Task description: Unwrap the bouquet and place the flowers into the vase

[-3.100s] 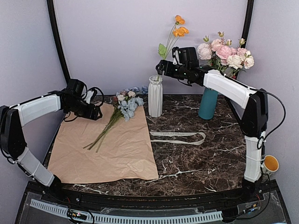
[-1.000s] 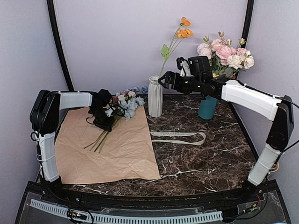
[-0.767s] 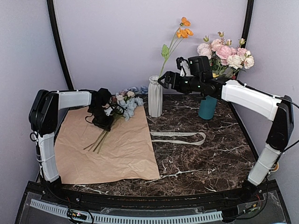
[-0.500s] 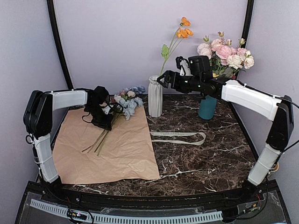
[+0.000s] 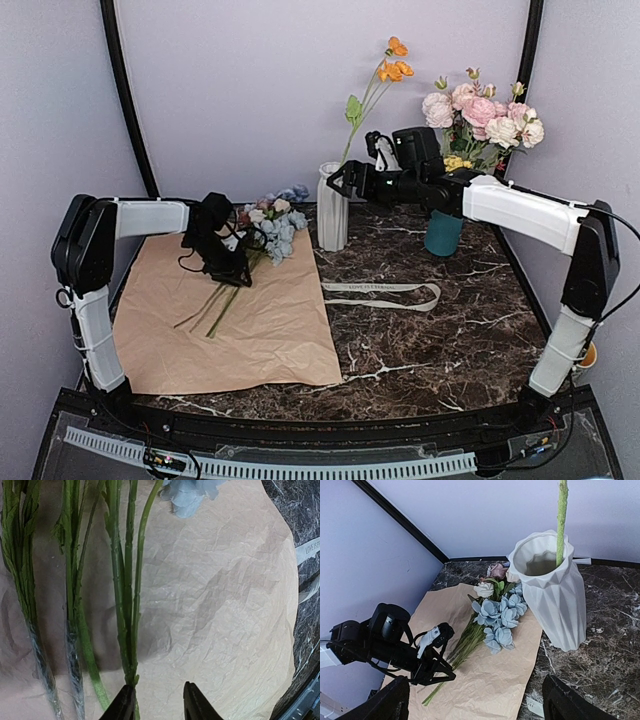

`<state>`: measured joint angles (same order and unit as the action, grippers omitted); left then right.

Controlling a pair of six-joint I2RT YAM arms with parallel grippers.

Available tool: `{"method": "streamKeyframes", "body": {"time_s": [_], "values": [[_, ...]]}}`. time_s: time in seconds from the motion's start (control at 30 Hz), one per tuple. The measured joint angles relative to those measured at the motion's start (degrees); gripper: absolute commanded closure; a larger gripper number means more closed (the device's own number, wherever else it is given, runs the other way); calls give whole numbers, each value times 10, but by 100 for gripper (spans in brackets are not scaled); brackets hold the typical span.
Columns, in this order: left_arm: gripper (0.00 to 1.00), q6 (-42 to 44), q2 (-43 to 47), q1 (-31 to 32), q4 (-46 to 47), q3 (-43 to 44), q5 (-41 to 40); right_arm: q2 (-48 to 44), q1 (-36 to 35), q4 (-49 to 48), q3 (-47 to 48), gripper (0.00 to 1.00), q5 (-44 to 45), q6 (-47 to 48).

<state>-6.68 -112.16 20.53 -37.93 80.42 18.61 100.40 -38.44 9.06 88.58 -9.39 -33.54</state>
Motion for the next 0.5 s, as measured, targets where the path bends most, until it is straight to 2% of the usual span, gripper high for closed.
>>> {"method": "streamKeyframes", "body": {"time_s": [0.5], "values": [[65,2,-31,4,12,8,-33,-1,0,-1,-14,9,0,0]]}}
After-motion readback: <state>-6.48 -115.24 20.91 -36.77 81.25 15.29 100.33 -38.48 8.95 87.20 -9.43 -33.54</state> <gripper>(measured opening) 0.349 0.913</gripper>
